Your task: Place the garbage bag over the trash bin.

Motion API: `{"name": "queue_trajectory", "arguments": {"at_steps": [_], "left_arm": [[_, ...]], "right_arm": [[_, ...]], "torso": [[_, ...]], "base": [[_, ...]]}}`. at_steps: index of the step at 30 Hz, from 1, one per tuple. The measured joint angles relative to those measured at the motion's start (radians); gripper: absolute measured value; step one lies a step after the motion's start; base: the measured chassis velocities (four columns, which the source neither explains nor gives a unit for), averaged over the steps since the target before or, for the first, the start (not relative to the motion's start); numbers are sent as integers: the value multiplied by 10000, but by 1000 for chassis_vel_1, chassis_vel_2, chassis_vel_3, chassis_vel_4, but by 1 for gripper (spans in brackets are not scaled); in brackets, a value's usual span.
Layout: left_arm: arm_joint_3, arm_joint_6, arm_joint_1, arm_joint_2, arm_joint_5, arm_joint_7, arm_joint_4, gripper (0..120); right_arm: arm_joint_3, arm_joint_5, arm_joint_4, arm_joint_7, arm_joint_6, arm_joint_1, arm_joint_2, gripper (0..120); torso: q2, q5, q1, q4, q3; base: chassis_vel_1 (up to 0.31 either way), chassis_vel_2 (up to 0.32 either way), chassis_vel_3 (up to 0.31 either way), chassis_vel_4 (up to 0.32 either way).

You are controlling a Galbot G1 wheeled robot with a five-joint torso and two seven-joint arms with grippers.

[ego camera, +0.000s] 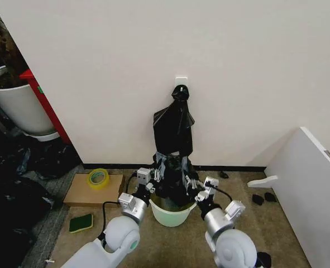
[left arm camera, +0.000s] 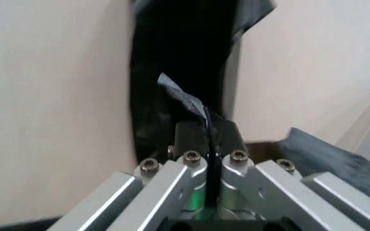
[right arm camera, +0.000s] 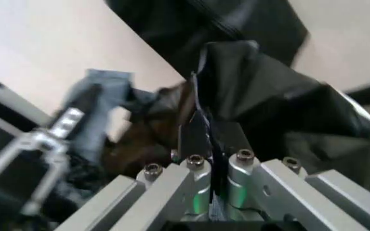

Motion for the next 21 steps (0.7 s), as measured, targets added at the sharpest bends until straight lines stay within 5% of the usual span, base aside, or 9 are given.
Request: {"name": "queue_trajectory", "arguments": {"at_steps": [10,21], "left_arm": [[-542,-53,875,430,174,-85,-423,0],[-1350,-72,2243,627,384,-373,-592,0]], "right_arm": [[-72,-462,109,1286,45,-96,161,0],[202,-1145,452,3794,-1345,-750,96,0]], "torso": [[0,0,0,1,-1],[0,0,0,1,0]], "base": [[0,0,0,0],[0,0,0,0]]}}
